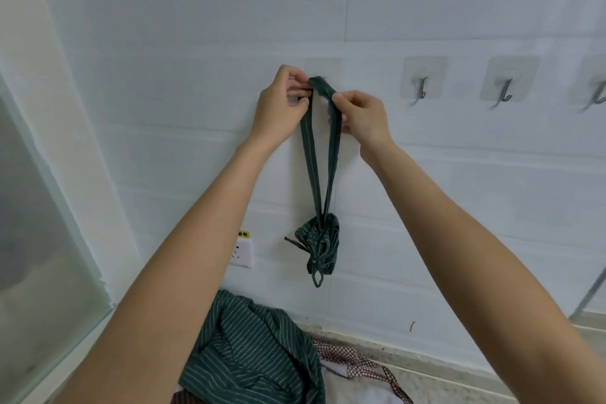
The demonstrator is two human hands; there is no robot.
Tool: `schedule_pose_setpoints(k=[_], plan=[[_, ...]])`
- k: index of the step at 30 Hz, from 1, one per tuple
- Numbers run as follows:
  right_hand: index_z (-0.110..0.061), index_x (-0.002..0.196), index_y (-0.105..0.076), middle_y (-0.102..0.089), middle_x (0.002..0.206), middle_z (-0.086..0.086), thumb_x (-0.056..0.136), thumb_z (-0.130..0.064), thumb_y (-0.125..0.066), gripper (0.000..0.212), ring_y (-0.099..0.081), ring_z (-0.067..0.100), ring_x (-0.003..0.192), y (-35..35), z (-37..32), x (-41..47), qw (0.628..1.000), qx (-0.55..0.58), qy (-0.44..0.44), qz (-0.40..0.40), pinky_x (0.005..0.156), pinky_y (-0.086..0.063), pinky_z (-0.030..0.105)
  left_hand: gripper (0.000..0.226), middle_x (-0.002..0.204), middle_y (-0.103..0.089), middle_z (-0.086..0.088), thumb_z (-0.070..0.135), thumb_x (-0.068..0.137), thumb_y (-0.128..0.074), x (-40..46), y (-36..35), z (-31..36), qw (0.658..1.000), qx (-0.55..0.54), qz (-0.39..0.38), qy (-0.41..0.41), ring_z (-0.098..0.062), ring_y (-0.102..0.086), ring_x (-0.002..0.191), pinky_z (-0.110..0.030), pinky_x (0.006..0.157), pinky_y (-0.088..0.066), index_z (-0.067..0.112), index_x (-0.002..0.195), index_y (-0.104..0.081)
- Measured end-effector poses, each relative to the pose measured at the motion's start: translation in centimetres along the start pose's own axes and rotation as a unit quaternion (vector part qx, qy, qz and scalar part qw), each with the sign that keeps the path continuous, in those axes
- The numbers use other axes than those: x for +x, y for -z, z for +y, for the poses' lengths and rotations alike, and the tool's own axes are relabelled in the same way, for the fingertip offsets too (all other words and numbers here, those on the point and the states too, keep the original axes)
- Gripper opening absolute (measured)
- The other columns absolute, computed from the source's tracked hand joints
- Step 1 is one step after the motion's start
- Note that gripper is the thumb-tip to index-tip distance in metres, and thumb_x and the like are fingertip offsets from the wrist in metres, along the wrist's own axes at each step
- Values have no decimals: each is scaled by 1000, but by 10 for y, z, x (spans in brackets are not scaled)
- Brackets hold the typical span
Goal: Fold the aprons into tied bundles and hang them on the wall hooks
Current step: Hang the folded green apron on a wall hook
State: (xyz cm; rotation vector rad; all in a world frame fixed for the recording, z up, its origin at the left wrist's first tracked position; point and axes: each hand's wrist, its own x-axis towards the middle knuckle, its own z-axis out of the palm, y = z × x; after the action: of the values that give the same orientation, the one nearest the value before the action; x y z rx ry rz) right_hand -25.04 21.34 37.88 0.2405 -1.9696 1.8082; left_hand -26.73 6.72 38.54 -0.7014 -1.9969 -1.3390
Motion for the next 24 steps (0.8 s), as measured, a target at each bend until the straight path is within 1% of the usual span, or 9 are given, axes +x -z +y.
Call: schedule_pose_setpoints(k=[2,6,9,11,13,15,18,21,24], plan=[[-15,77,-68,-70,82,8,83,-32,-60,20,-67,29,81,0,9,3,999,-36,6,27,80,-55,47,25,101,-65,2,-1,83,-54,-1,-4,-5,1000,9,-5,2,-6,-63,90,-9,79,-45,13,103,-50],[-15,75,-69,-72,77,5,76,-43,-57,31,-68,27,80,-2,28,-1,997,-66,4,47,79,-55,48,23,97,-64,8,3,83,-53,-11,-14,-12,1000,29,8,-8,-8,-63,88,-10,76,-45,14,103,-51],[-11,70,-67,-71,69,3,85,-32,-53,29,-69,25,73,-7,32,-5,997,-57,-4,41,78,-55,48,21,85,-65,10,13,83,-58,-14,-16,-14,996,74,39,13,-7,-61,75,-15,71,-45,15,103,-52],[-11,62,-62,-65,59,-1,89,-30,-51,36,-65,22,65,-10,34,-7,993,-103,17,48,74,-54,47,23,79,-62,12,21,82,-65,-18,-16,-18,996,69,21,43,-5,-59,72,-14,69,-46,18,100,-53],[-17,55,-54,-56,53,-4,91,-33,-51,40,-58,20,61,-10,38,-12,983,-170,42,60,71,-53,43,25,80,-60,12,24,80,-70,-25,-16,-25,996,59,-6,65,-3,-58,70,-10,68,-46,19,99,-54],[-24,63,-58,-60,59,-7,92,-32,-52,31,-62,17,66,-6,47,-21,986,-160,42,34,75,-54,40,24,82,-61,10,24,80,-71,-42,-15,-33,995,56,-16,78,-3,-58,69,-10,68,-46,19,98,-56],[-19,91,-67,-69,85,-7,92,-24,-55,14,-64,7,82,5,81,-52,995,-95,24,-16,87,-52,33,20,87,-64,12,32,81,-70,-85,-12,-49,990,67,-37,120,-4,-61,78,-11,73,-46,23,97,-61],[-15,110,-63,-65,105,-4,91,-14,-56,20,-59,9,94,19,122,-85,987,-151,11,-55,89,-47,23,35,99,-63,14,48,79,-68,-129,-11,-69,974,124,-97,162,-3,-59,84,-17,77,-45,28,105,-60],[-15,125,-52,-60,118,4,89,-14,-58,37,-58,17,99,15,159,-108,960,-246,-36,-129,92,-46,31,58,111,-57,12,60,74,-65,-160,-15,-87,940,233,-180,174,-6,-54,92,-26,78,-42,27,120,-54]])
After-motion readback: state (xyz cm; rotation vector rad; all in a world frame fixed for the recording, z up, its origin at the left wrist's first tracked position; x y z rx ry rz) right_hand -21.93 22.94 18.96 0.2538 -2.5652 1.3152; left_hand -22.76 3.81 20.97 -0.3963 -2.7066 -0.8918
